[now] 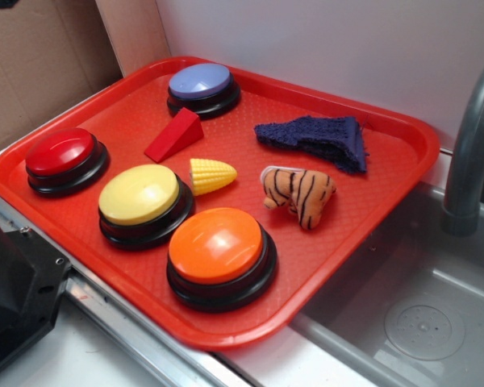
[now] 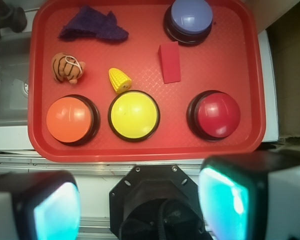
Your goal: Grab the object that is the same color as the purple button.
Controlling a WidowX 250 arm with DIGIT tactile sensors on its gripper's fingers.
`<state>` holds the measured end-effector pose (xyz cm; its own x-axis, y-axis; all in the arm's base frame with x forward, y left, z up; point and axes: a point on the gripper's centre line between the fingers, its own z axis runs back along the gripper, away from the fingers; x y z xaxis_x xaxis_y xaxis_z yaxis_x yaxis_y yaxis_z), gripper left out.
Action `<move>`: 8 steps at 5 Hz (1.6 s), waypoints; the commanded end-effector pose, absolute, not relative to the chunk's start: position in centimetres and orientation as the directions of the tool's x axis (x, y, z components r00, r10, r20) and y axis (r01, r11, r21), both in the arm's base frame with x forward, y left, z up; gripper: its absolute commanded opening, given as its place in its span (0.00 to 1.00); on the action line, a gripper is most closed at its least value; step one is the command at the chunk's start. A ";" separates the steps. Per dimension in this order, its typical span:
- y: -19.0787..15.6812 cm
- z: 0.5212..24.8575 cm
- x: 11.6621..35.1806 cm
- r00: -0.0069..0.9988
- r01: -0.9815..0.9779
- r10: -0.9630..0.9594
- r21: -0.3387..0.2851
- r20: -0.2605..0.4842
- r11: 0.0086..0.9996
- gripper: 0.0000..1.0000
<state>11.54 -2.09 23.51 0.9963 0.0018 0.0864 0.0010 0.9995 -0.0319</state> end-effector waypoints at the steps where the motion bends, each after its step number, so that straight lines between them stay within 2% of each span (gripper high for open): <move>1: -2.1 23.5 11.5 0.996 0.001 0.002 -0.032 0.086 0.999 1.00; 2: -2.1 23.3 16.5 0.965 0.227 -0.226 0.007 0.130 0.974 1.00; 3: -2.7 22.0 19.4 0.931 0.330 -0.335 0.052 0.148 0.942 1.00; 4: -3.9 20.0 24.0 0.862 0.465 -0.478 0.112 0.165 0.878 1.00; 5: -4.4 16.2 27.3 0.811 0.564 -0.576 0.123 0.104 0.817 1.00; 6: -5.5 12.5 29.3 0.751 0.649 -0.656 0.103 0.077 0.754 1.00; 7: -6.9 9.5 29.5 0.700 0.712 -0.712 0.021 0.056 0.701 1.00; 8: -8.3 6.7 28.4 0.682 0.731 -0.731 0.023 0.025 0.682 1.00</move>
<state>28.63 -6.80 5.90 0.7005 -0.7136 -0.0066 0.7137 0.7005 -0.0011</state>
